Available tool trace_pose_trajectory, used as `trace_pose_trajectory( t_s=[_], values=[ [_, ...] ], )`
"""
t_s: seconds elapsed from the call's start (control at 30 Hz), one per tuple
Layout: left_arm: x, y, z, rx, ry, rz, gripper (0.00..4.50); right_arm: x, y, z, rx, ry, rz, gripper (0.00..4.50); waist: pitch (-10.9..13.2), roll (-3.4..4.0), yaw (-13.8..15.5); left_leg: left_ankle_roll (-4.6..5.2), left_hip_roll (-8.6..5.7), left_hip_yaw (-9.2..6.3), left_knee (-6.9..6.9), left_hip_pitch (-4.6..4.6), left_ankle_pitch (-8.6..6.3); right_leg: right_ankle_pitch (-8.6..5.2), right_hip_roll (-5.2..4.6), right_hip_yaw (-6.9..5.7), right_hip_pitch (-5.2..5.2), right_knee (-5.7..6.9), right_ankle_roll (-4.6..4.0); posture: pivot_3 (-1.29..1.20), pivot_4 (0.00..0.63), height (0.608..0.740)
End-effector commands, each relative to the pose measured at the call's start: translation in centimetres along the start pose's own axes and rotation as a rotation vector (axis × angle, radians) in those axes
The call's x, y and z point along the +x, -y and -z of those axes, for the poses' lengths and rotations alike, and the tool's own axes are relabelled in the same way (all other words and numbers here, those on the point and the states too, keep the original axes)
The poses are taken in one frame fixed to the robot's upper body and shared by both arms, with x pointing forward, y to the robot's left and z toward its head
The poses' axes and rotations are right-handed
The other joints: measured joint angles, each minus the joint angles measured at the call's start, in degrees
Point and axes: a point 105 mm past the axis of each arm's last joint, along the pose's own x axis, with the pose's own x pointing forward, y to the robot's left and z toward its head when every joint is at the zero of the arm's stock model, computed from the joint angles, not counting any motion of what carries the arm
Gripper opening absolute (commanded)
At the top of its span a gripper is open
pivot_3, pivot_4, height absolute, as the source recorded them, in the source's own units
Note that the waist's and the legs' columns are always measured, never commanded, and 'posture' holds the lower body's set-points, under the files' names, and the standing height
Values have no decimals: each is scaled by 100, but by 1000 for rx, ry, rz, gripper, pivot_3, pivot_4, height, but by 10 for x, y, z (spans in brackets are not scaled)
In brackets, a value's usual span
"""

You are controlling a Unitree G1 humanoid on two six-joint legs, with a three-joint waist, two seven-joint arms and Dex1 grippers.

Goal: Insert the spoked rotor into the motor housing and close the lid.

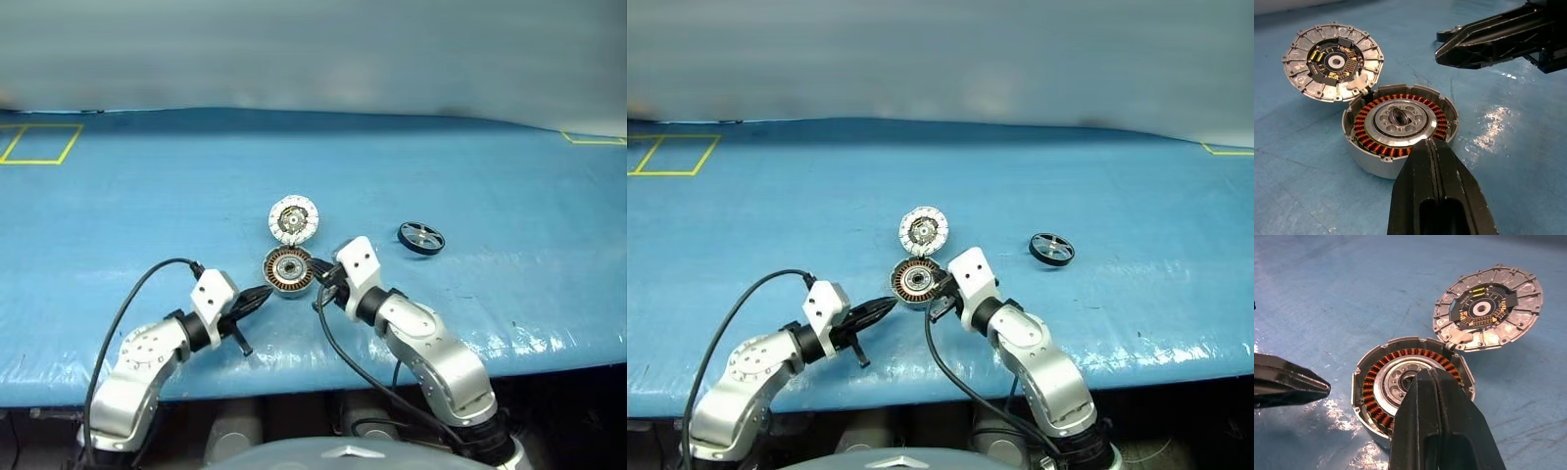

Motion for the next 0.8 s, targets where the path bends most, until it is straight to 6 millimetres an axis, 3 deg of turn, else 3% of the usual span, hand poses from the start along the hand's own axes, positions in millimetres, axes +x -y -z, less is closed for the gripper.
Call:
trace_pose_trajectory(
  t_s=[0.03, 0.3, 0.8],
  values=[
    [0, 7, 3, 7, 14, 4, 0, 7, -4, -2, -6, 10, -12, 13, 0, 1, -1, 0, 0, 0, 0, 1, 0, 0, 0, 0, -1, 0, 0, 0, 150, 740],
    [-4, 7, 18, -39, -12, -22, 0, 19, -4, 5, 4, 4, -8, 13, 1, 2, -31, 0, 0, 2, -5, -2, 0, -4, 0, 1, -6, -1, 6, 0, 150, 740],
    [-3, 7, 22, -46, -20, -9, 0, 39, -17, 6, 20, 34, -58, 13, 2, 4, -76, 0, 2, 2, -9, -3, 0, -9, -2, 1, -7, -2, 13, 0, 150, 740]
  ],
)
